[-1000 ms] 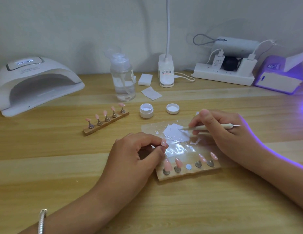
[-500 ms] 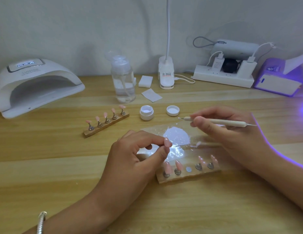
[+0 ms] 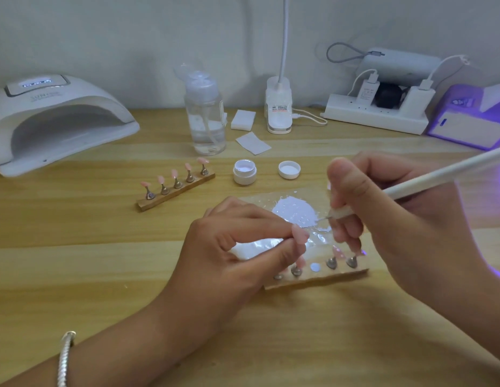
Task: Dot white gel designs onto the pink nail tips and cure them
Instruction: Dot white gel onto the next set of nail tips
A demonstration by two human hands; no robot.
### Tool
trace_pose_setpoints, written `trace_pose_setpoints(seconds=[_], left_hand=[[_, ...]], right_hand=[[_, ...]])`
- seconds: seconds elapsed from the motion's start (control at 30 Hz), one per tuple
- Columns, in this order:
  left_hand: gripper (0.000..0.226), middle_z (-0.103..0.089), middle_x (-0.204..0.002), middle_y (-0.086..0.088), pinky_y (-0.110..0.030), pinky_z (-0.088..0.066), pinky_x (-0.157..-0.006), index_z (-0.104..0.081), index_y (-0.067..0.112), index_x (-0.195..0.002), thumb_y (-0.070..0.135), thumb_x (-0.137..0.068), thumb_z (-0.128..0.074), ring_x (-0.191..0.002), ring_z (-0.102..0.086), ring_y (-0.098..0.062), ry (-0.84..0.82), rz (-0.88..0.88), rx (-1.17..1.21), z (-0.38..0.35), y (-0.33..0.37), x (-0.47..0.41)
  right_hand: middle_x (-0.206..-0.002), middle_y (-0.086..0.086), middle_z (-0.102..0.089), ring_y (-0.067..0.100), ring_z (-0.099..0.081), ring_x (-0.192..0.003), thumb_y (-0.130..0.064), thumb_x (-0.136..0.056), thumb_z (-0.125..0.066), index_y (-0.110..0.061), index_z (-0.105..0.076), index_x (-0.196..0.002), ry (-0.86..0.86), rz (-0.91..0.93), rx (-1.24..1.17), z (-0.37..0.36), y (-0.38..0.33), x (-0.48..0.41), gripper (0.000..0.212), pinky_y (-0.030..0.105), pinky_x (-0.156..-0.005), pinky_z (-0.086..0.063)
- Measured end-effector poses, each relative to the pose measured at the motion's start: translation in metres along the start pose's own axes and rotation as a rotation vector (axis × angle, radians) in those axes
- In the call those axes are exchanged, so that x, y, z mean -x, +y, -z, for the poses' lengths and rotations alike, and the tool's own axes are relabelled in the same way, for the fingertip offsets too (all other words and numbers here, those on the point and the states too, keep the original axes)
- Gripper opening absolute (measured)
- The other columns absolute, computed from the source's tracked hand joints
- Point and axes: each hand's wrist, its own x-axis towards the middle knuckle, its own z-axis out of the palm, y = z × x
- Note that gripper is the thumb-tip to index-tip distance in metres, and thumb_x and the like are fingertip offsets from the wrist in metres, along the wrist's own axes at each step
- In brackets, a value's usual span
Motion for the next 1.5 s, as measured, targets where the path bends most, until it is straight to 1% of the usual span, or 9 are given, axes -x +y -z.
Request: trace_pose_setpoints(seconds=[0.17,0.27,0.37,0.47,0.6,0.7,0.93,1.23,1.5], left_hand=[[0.012,-0.074,-0.084,0.018,-0.051,-0.044,-0.088,-0.081,0.028,-0.077,0.035,-0.084,-0.075,-0.095,-0.063,-0.018,-0.016,0.000,-0.003,-0.001,0.002,0.000],[0.011,-0.074,-0.083,0.019,-0.052,-0.044,-0.087,-0.081,0.027,-0.077,0.032,-0.084,-0.074,-0.095,-0.064,-0.020,-0.022,-0.010,-0.023,-0.001,0.002,-0.001],[0.008,-0.075,-0.084,0.017,-0.054,-0.043,-0.086,-0.081,0.027,-0.081,0.031,-0.083,-0.074,-0.094,-0.064,-0.021,-0.023,-0.008,-0.013,-0.001,0.001,0.000],[0.006,-0.075,-0.085,0.017,-0.055,-0.044,-0.085,-0.081,0.029,-0.084,0.030,-0.083,-0.075,-0.093,-0.065,-0.021,-0.017,-0.014,-0.005,-0.001,0.000,0.000],[0.007,-0.075,-0.086,0.019,-0.056,-0.045,-0.084,-0.081,0.030,-0.087,0.032,-0.083,-0.076,-0.092,-0.066,-0.020,-0.014,-0.024,-0.003,0.000,-0.001,0.001],[0.008,-0.075,-0.085,0.018,-0.056,-0.044,-0.085,-0.081,0.029,-0.087,0.029,-0.084,-0.074,-0.092,-0.065,-0.020,-0.020,-0.019,-0.009,-0.001,-0.001,0.001],[0.009,-0.075,-0.085,0.019,-0.054,-0.044,-0.085,-0.081,0.028,-0.087,0.030,-0.085,-0.073,-0.092,-0.066,-0.020,-0.032,-0.044,-0.030,0.000,-0.001,0.000],[0.008,-0.075,-0.083,0.018,-0.055,-0.045,-0.084,-0.080,0.030,-0.087,0.030,-0.084,-0.073,-0.092,-0.066,-0.019,-0.023,-0.050,-0.019,-0.001,-0.001,0.000],[0.007,-0.075,-0.083,0.020,-0.054,-0.044,-0.085,-0.079,0.032,-0.086,0.031,-0.084,-0.072,-0.092,-0.066,-0.017,-0.019,-0.058,-0.033,-0.001,0.000,0.000]], right_hand=[[-0.043,-0.003,-0.053,0.024,-0.051,-0.034,-0.040,-0.084,-0.071,-0.018,-0.057,-0.057,0.013,0.004,-0.089,-0.009,-0.007,0.005,0.038,0.024,-0.038,-0.040],[-0.042,-0.005,-0.053,0.025,-0.052,-0.033,-0.035,-0.087,-0.068,-0.016,-0.054,-0.056,0.030,0.014,-0.063,-0.013,-0.007,0.008,0.039,0.025,-0.037,-0.040],[-0.043,-0.005,-0.055,0.020,-0.054,-0.033,-0.029,-0.091,-0.063,-0.012,-0.053,-0.057,0.034,0.051,-0.026,-0.016,-0.006,0.010,0.040,0.018,-0.039,-0.039],[-0.046,0.001,-0.059,0.013,-0.054,-0.034,-0.025,-0.092,-0.060,-0.009,-0.051,-0.059,0.035,0.078,-0.037,-0.019,-0.004,0.013,0.038,0.014,-0.040,-0.038],[-0.048,0.000,-0.061,0.008,-0.054,-0.036,-0.024,-0.094,-0.056,-0.012,-0.051,-0.062,0.041,0.119,-0.036,-0.020,-0.004,0.013,0.035,0.014,-0.043,-0.040],[-0.047,-0.005,-0.059,0.009,-0.054,-0.036,-0.025,-0.095,-0.056,-0.008,-0.050,-0.061,0.046,0.120,-0.019,-0.020,-0.005,0.012,0.039,0.013,-0.043,-0.040],[-0.048,-0.003,-0.061,0.014,-0.058,-0.037,-0.022,-0.092,-0.060,-0.015,-0.053,-0.061,0.050,0.120,-0.029,-0.020,-0.003,0.012,0.033,0.016,-0.043,-0.041],[-0.048,-0.003,-0.060,0.008,-0.055,-0.037,-0.019,-0.092,-0.057,-0.016,-0.052,-0.061,0.021,0.119,-0.024,-0.021,-0.003,0.012,0.032,0.013,-0.043,-0.040],[-0.047,-0.002,-0.060,0.007,-0.054,-0.037,-0.019,-0.092,-0.058,-0.017,-0.052,-0.060,0.017,0.118,-0.004,-0.020,-0.003,0.012,0.033,0.012,-0.044,-0.039]])
